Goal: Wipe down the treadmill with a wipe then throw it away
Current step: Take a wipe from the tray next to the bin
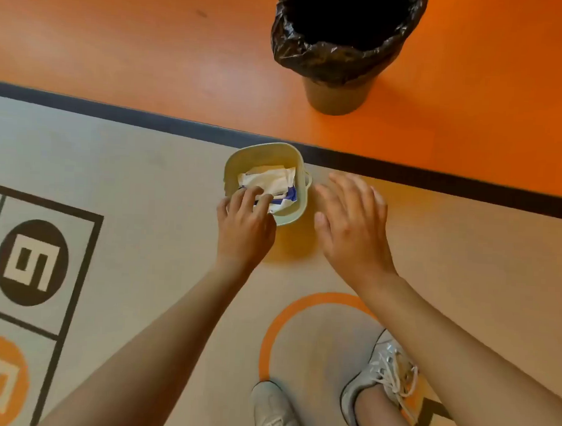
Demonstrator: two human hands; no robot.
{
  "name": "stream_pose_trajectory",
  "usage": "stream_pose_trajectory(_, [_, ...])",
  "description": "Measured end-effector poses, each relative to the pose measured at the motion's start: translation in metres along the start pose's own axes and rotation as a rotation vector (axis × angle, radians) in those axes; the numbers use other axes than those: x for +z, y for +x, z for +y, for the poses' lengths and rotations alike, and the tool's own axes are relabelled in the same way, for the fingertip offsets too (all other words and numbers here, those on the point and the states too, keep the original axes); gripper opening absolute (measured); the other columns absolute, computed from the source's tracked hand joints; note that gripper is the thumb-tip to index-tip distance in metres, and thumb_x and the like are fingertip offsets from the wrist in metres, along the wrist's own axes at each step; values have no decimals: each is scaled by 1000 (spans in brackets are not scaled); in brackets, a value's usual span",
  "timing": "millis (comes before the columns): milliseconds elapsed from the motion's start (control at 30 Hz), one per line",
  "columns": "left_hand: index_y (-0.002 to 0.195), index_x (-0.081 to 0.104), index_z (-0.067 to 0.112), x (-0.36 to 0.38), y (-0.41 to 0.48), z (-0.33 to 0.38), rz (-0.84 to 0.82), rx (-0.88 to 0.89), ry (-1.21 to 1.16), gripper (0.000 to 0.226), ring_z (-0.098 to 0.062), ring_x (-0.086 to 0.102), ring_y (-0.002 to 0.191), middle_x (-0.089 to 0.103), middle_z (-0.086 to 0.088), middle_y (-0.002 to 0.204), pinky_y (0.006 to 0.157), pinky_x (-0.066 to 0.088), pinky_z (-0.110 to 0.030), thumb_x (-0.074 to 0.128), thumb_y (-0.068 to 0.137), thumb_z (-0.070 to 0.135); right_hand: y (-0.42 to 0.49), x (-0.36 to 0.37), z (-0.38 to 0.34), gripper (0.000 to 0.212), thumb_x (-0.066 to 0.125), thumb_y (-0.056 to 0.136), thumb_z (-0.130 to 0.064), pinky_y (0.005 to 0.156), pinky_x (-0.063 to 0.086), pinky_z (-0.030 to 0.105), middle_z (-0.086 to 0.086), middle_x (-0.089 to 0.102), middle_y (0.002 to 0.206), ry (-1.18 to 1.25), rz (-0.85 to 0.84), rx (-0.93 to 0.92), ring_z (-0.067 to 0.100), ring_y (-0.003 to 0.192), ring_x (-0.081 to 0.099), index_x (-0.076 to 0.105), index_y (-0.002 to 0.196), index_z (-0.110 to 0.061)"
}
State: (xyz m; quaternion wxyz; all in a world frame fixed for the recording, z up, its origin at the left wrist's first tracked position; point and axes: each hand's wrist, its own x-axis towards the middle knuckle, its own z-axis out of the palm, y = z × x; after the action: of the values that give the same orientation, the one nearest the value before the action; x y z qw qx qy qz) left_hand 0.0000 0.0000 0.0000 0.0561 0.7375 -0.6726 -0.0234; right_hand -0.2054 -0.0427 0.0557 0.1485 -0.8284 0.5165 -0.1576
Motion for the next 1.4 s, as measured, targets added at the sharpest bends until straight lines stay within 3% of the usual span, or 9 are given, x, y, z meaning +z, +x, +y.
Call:
stream_pose_trajectory(267, [133,62,18,126,59,-23,-70,-121,-6,35,-36,55,125,61,-14,136,99,46,-53,63,99,25,14,95,66,44,43,100,-29,113,33,53,14,56,141,3,-13,-25,34,136,48,61,135,-9])
stream_pose_trajectory(400, [142,53,23,164,72,-39,-212,-179,50,44,-37,44,136,52,-13,145,102,43,-56,58,102,41,15,127,80,42,47,98,-26,114,32,53,13,56,141,36,-8,-57,33,136,47,61,135,-10])
stream_pose_trajectory(567, [113,72,18,174,72,-45,-126,-169,-3,16,-33,53,122,64,-10,124,97,39,-53,61,101,23,17,141,79,41,48,96,-23,114,31,52,12,56,140,48,-24,-78,31,136,47,61,133,-11])
stream_pose_trajectory(700, [101,65,13,156,67,-43,-97,-124,-71,6,-33,62,107,69,-8,107,98,43,-50,66,96,11,26,129,68,42,46,95,-23,114,31,52,13,57,139,58,-45,-72,32,135,48,62,131,-10])
stream_pose_trajectory(800, [108,63,7,115,67,-34,-45,-75,-164,22,-32,67,91,69,-12,102,91,52,-48,75,90,14,35,104,54,44,42,95,-25,114,31,52,14,57,139,71,-46,-54,32,135,48,63,130,-10])
stream_pose_trajectory(933, [124,59,5,34,73,-10,10,1,-302,30,-32,67,77,67,-14,106,57,51,-35,49,105,26,48,46,28,46,40,93,-25,113,31,51,13,57,139,104,-29,-46,32,134,49,63,130,-10])
stream_pose_trajectory(1100, [141,54,9,-103,75,30,12,28,-510,53,-24,68,96,65,-11,124,73,50,-23,32,108,44,62,-71,-9,43,44,93,-22,112,33,53,13,58,137,124,36,-17,33,133,50,63,130,-9])
stream_pose_trajectory(1200, [144,52,11,-195,77,57,-4,52,-613,53,-16,63,106,64,-9,127,83,54,-27,33,108,45,63,-159,-30,40,48,92,-19,111,34,54,11,58,137,111,79,18,33,132,49,64,128,-10])
stream_pose_trajectory(1400, [144,50,25,-383,67,117,-1,142,-730,41,-8,61,99,62,-1,123,77,58,-30,37,109,40,36,-351,-82,38,53,95,-17,113,34,52,11,56,140,48,170,92,32,136,47,62,132,-11])
